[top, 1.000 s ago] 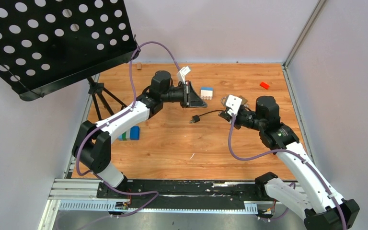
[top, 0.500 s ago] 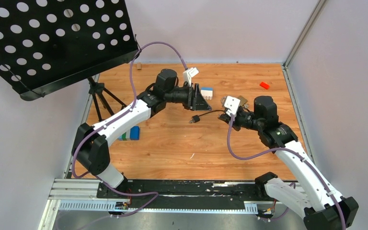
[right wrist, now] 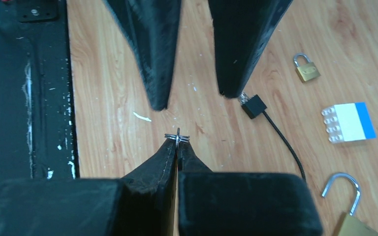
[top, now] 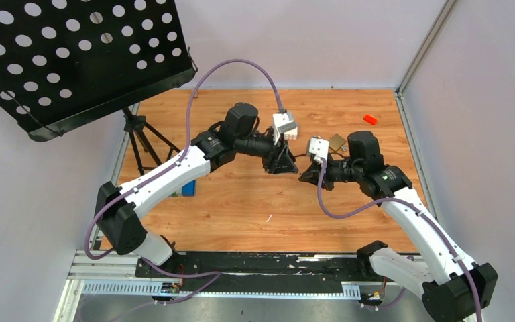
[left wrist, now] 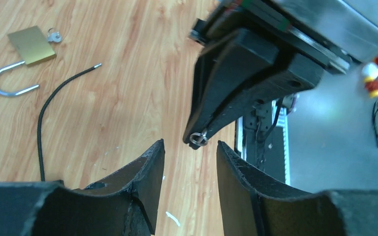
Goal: Unlock with the key
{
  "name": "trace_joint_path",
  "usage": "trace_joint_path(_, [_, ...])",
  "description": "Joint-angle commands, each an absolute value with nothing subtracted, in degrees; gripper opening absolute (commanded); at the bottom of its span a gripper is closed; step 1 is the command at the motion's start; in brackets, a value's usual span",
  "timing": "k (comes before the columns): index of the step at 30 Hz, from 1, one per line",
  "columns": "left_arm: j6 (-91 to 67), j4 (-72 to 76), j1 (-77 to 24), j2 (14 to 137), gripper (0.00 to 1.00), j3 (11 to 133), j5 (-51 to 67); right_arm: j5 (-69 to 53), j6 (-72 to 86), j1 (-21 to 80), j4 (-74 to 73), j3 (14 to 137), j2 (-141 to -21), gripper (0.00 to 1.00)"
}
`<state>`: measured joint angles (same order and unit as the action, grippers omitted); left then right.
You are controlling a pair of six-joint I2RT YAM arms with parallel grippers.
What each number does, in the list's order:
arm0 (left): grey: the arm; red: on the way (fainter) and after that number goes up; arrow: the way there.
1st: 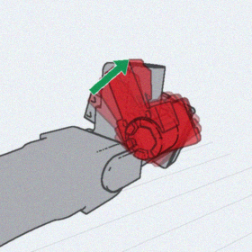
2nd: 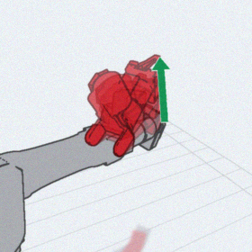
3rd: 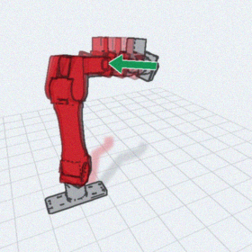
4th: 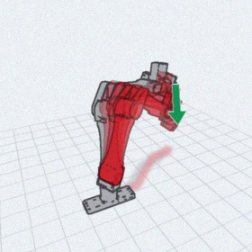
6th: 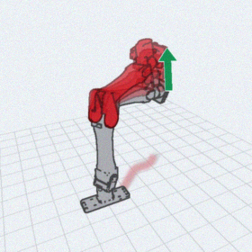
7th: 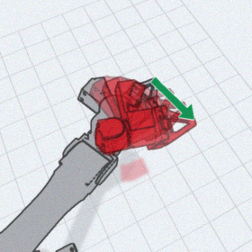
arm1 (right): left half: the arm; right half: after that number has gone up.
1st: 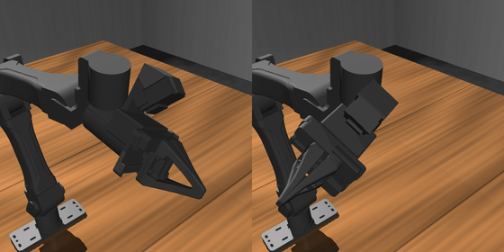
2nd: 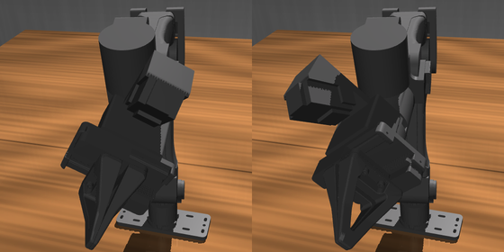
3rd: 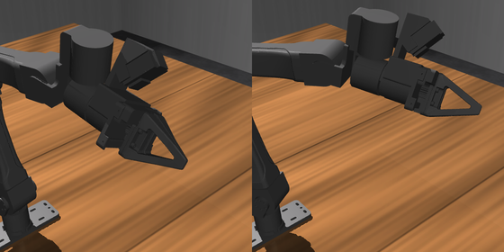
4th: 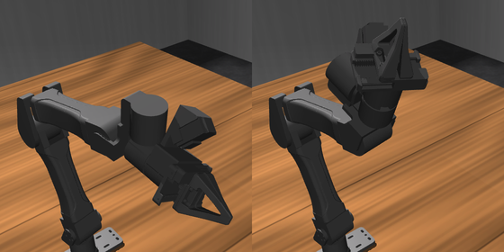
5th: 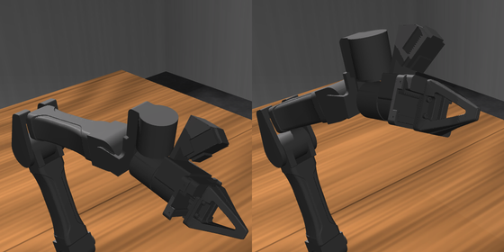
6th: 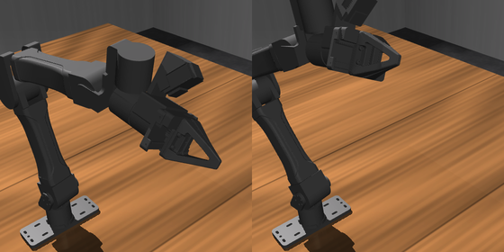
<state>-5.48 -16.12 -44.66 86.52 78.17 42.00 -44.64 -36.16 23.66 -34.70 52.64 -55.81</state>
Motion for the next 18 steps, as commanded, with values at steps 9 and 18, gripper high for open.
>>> trace_joint_path(9, [12.04, -22.82, -48.77, 85.73, 0.43, 81.28, 40.92, -52.56, -36.3, 23.55, -35.92, 54.78, -57.88, 0.0])
trace_joint_path(18, [10.61, -21.91, -49.34, 88.22, 0.5, 82.48, 40.45, -52.56, -36.23, 23.49, -35.6, 54.49, -58.49, 0.0])
